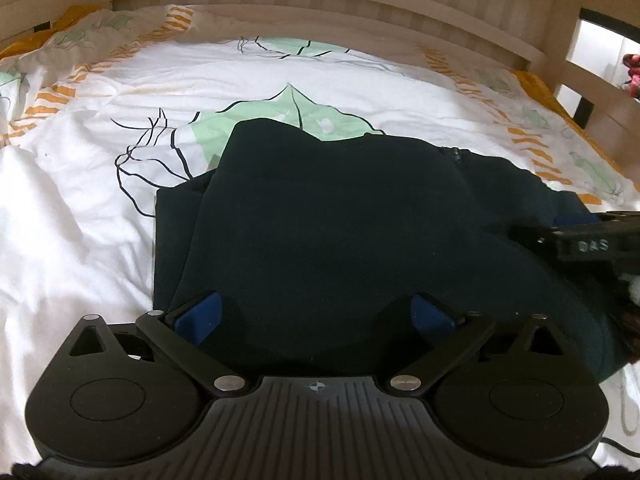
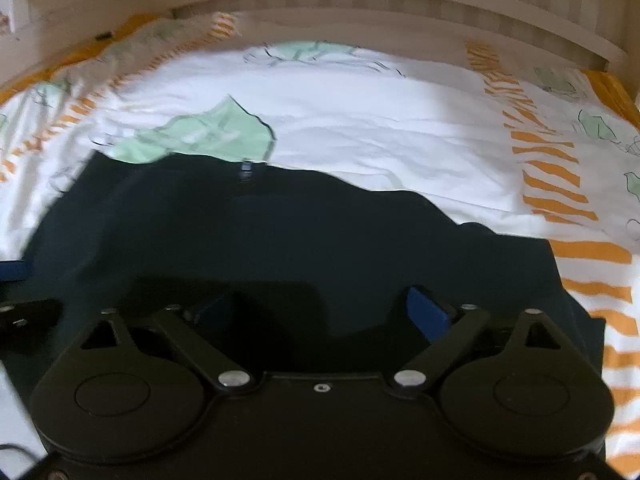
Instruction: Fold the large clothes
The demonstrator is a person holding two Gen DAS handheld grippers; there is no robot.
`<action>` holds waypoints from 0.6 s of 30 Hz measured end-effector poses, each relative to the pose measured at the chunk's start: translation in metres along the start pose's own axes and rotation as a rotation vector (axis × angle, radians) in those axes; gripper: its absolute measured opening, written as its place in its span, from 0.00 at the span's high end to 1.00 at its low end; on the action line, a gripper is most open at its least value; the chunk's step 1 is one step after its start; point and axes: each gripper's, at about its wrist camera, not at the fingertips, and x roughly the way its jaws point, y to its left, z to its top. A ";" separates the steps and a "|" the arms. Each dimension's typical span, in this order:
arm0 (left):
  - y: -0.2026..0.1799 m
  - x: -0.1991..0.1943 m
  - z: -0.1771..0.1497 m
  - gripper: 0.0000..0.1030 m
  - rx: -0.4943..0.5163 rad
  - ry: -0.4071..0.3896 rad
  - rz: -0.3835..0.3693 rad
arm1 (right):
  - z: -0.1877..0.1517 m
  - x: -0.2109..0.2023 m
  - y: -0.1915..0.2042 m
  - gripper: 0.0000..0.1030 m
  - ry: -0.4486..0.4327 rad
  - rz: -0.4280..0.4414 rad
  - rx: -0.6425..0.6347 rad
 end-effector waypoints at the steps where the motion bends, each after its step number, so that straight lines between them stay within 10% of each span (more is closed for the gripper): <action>1: 0.000 0.001 0.001 0.00 -0.004 0.002 0.000 | 0.001 0.005 -0.002 0.02 0.012 -0.006 0.011; 18: 0.074 -0.048 -0.008 0.00 -0.278 0.031 -0.091 | -0.038 -0.086 -0.086 0.01 -0.167 0.098 0.217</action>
